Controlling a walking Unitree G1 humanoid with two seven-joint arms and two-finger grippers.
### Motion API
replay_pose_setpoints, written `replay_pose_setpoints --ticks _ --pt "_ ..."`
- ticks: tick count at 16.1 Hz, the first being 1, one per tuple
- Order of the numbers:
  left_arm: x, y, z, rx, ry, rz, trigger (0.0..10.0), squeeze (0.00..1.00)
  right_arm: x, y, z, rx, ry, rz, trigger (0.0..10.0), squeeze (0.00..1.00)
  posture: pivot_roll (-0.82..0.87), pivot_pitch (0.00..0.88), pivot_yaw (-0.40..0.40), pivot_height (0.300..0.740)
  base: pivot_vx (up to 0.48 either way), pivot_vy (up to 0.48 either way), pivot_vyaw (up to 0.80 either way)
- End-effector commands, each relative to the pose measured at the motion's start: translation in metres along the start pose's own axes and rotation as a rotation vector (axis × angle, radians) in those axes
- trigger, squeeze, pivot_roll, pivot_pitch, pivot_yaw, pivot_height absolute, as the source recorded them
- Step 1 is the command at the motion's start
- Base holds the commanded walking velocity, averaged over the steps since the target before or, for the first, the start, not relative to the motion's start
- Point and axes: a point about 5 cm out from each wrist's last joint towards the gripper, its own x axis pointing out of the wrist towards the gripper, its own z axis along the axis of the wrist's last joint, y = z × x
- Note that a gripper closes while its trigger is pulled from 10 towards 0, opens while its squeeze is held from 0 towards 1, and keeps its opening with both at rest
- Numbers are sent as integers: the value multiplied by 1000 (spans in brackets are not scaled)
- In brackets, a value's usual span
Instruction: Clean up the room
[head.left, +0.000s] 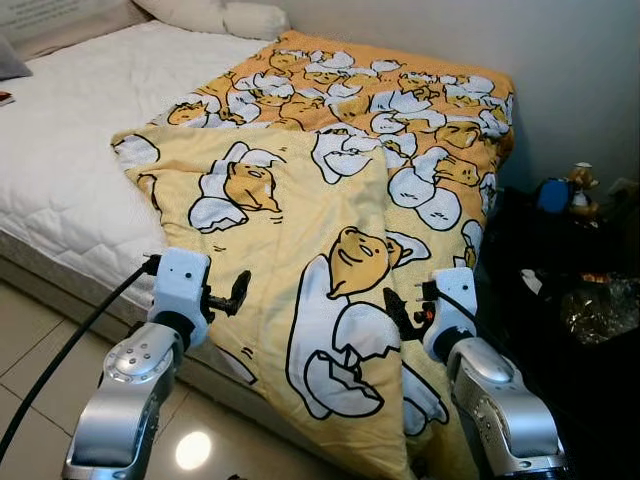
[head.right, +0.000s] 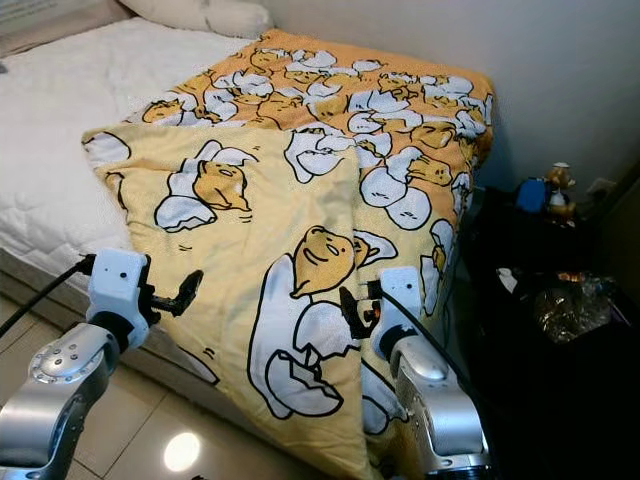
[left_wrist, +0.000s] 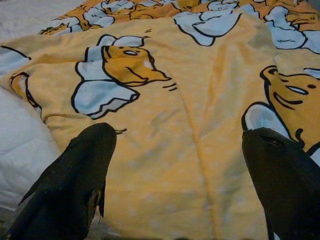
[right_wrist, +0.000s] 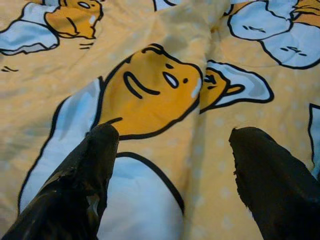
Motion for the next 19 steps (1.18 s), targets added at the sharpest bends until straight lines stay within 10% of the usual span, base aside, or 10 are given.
replay_pose_setpoints --ticks 1,2,19 --pt "1 1 -1 2 16 -4 10000 925 2 0 7 21 -20 8 10000 0 5 0 -20 740 0 0 0" --pt "2 2 0 3 14 -5 10000 925 2 0 7 25 -21 15 10000 1000 7 0 -21 740 0 0 0" --pt "1 -2 0 21 21 -43 10000 925 2 2 6 25 -21 16 10000 1000 9 0 -18 740 0 0 0"
